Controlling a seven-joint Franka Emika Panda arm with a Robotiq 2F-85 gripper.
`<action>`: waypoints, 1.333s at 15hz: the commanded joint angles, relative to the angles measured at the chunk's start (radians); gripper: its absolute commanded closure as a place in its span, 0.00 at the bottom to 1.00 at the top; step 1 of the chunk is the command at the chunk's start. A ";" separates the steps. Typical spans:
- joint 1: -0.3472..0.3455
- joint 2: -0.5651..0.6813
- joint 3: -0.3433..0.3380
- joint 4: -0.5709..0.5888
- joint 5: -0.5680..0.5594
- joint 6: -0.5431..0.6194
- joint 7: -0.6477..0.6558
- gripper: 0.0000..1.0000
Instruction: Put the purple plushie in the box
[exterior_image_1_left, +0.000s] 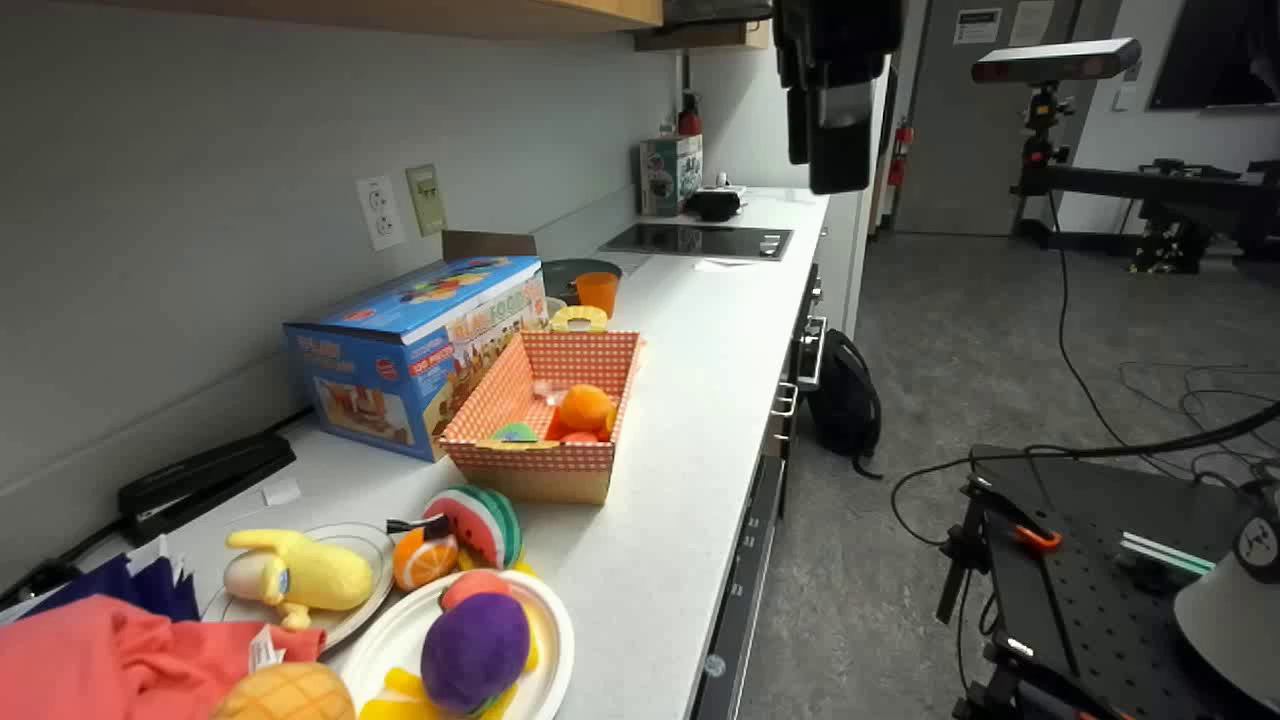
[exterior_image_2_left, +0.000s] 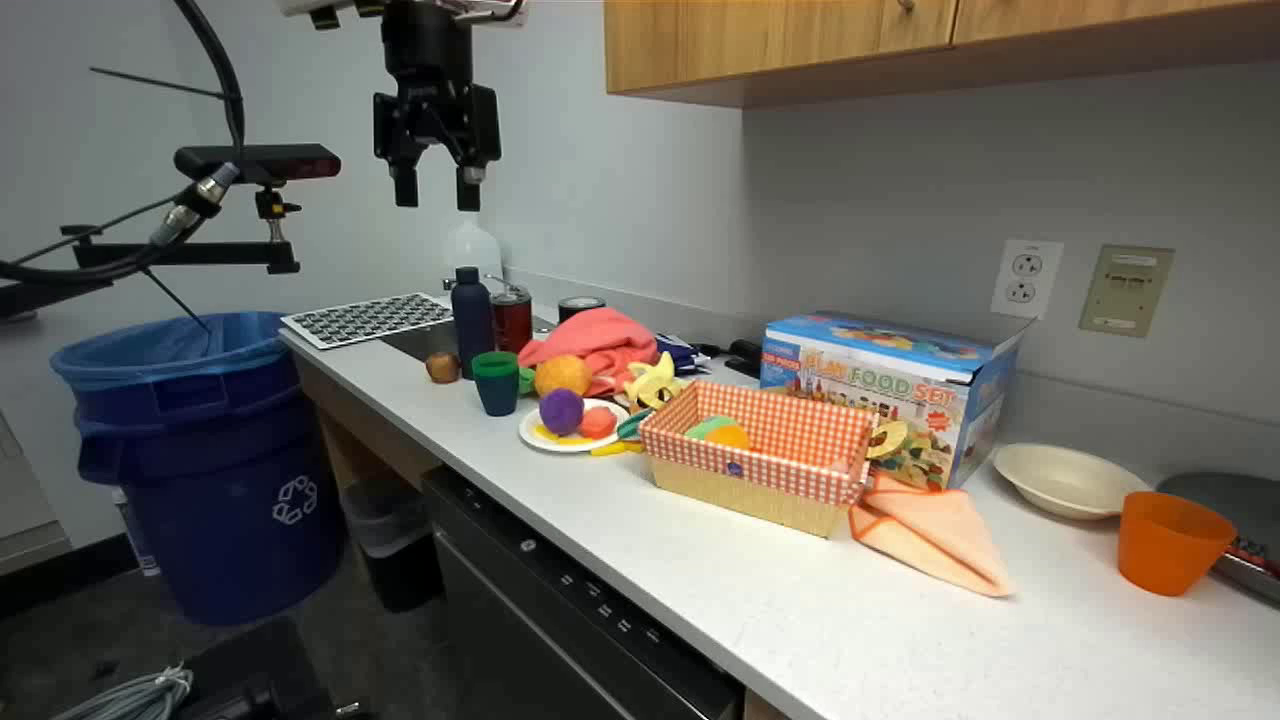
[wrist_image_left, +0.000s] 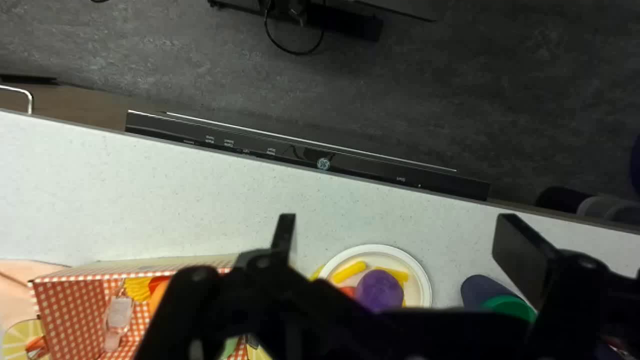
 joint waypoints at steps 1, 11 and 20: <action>0.006 0.002 -0.004 0.002 -0.002 -0.002 0.002 0.00; -0.007 0.012 0.001 -0.021 -0.068 0.041 0.017 0.00; -0.011 0.163 -0.017 -0.134 -0.167 0.396 0.030 0.00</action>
